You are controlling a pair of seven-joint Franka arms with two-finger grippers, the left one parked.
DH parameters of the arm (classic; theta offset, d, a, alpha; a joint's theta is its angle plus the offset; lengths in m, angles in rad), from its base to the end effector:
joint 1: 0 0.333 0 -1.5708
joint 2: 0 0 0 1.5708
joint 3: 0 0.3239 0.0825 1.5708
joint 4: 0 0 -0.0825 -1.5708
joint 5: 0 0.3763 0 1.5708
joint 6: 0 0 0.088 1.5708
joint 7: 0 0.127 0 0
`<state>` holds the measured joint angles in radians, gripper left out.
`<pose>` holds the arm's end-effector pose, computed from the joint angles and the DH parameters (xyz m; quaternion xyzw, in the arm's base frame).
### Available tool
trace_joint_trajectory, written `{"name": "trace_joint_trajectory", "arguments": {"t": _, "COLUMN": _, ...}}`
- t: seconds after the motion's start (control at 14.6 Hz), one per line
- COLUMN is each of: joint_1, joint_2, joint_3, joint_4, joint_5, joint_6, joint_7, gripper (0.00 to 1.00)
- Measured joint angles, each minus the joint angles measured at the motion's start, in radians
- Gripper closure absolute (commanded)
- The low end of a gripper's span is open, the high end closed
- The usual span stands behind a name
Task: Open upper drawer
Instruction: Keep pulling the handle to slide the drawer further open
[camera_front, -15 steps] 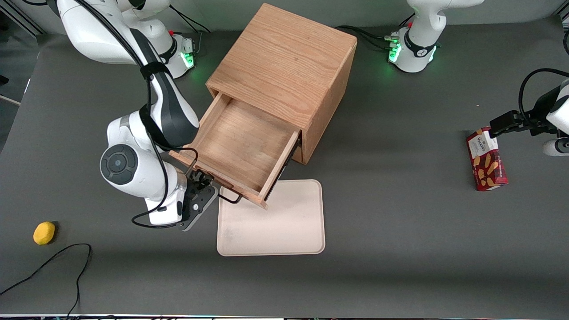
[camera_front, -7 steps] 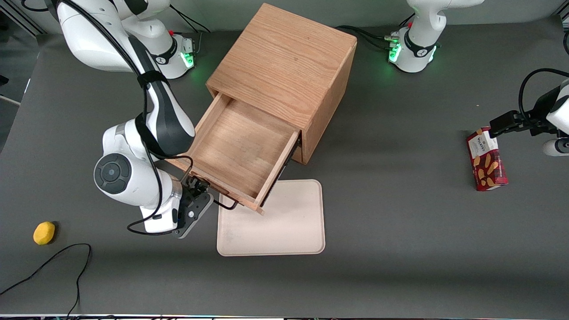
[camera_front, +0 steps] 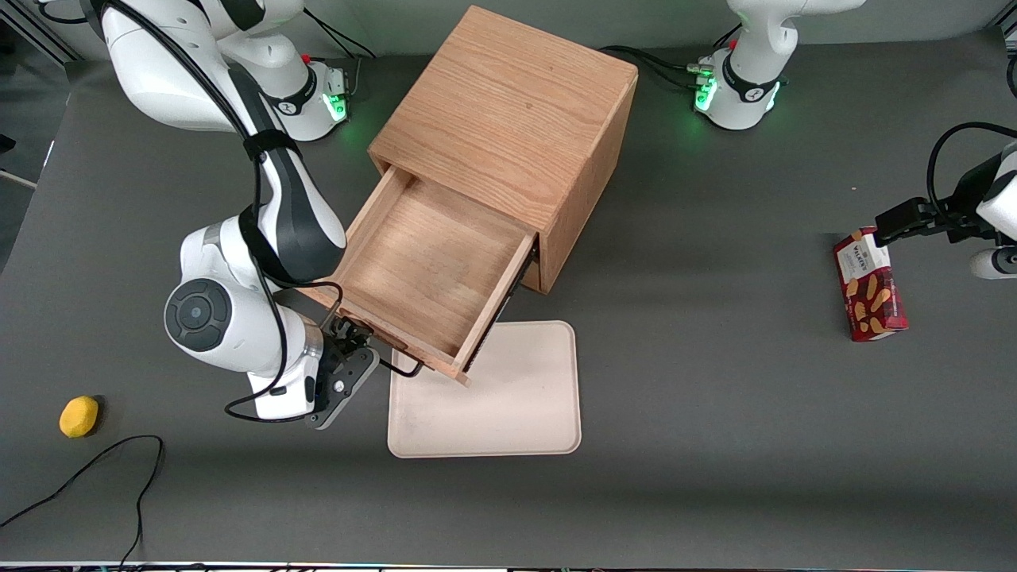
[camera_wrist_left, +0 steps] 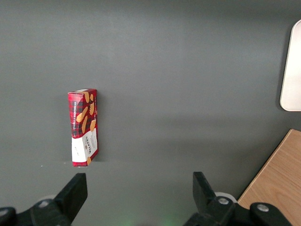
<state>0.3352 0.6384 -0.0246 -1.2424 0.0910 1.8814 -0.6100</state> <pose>0.6920 0.2356 0.3811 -0.9004 -0.4336 -0.0058 0.0355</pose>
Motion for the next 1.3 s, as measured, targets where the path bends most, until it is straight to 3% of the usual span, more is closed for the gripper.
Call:
{"name": "trace_joint_trajectory", "arguments": {"t": 0.48, "joint_1": -0.017, "joint_2": 0.004, "joint_3": -0.005, "joint_4": 0.000, "joint_5": 0.056, "joint_6": -0.009, "joint_7": 0.000, "gripper": 0.00}}
{"name": "trace_joint_trajectory", "arguments": {"t": 1.3, "joint_1": -0.021, "joint_2": 0.006, "joint_3": -0.006, "joint_4": 0.005, "joint_5": 0.059, "joint_6": -0.012, "joint_7": -0.048, "gripper": 0.00}}
